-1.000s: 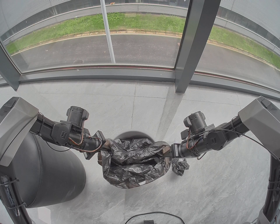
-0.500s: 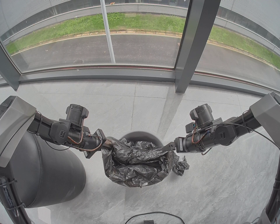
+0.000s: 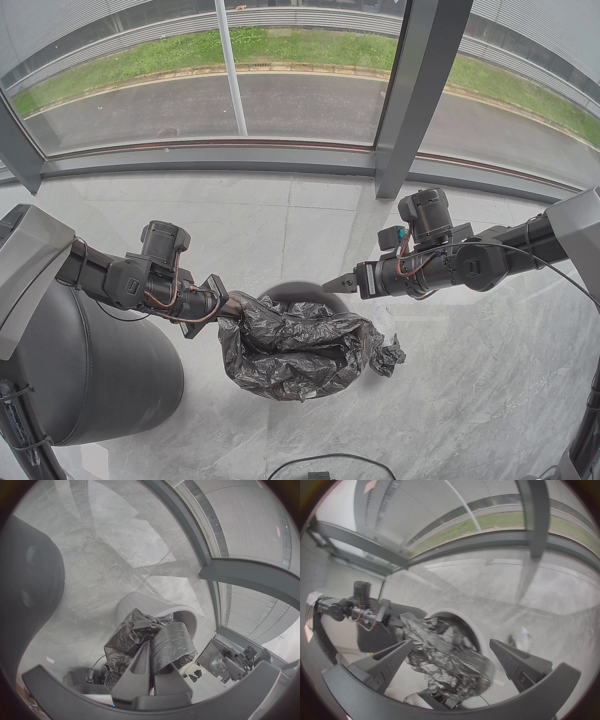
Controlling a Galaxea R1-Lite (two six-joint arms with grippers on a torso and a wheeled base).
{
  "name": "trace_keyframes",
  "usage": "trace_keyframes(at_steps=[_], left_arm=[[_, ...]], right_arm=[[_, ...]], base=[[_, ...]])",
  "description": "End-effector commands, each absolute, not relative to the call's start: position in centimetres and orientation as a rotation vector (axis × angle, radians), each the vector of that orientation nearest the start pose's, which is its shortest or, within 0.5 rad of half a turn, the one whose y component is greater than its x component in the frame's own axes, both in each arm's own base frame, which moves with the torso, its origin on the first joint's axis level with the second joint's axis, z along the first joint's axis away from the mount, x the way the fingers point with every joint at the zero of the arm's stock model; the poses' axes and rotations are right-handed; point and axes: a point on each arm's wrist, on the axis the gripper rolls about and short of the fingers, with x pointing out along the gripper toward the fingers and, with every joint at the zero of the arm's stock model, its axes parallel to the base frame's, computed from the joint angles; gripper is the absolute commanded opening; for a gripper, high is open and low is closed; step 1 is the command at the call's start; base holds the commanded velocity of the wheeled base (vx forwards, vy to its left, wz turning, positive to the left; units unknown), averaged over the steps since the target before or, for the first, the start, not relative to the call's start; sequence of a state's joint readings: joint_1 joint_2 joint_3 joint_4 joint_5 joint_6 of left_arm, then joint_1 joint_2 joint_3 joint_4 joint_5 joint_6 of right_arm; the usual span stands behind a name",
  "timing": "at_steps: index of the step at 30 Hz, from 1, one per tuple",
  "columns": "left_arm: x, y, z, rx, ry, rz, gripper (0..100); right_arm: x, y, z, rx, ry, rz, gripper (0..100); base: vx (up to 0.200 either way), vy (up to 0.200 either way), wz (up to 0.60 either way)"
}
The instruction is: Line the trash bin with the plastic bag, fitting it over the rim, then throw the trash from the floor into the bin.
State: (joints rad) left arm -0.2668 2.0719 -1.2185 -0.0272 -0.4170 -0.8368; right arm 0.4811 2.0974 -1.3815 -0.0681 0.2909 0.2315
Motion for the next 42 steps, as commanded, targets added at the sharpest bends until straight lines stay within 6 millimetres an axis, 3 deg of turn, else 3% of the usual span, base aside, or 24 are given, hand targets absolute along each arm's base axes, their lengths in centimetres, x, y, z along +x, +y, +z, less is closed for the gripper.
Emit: trace_keyframes(at_steps=[1, 5, 14, 22, 33, 42], left_arm=[[36.2, -11.5, 11.9, -0.812, 1.042, -0.287, 0], [36.2, -11.8, 12.0, -0.807, 1.041, -0.297, 0], [36.3, -11.8, 12.0, -0.804, 1.037, -0.300, 0], [36.2, -12.1, 12.2, -0.800, 1.037, -0.310, 0], [36.2, -12.1, 12.2, -0.801, 1.037, -0.309, 0], [36.2, -12.1, 12.1, -0.801, 1.039, -0.309, 0]], right_arm=[[37.2, 22.0, 14.2, 0.103, 0.668, 0.863, 100], [38.1, 22.7, 13.1, 0.016, 0.581, 1.030, 100], [40.1, 24.5, 9.7, -0.032, 0.597, 1.063, 100], [40.7, 25.1, 9.8, -0.035, 0.620, 1.067, 100], [40.9, 25.7, 7.3, -0.043, 0.673, 1.072, 100], [41.3, 25.8, 6.7, -0.042, 0.679, 1.069, 100]], base=[[0.000, 0.000, 0.00], [0.000, 0.000, 0.00], [0.000, 0.000, 0.00], [0.000, 0.000, 0.00], [0.000, 0.000, 0.00], [0.000, 0.000, 0.00]])
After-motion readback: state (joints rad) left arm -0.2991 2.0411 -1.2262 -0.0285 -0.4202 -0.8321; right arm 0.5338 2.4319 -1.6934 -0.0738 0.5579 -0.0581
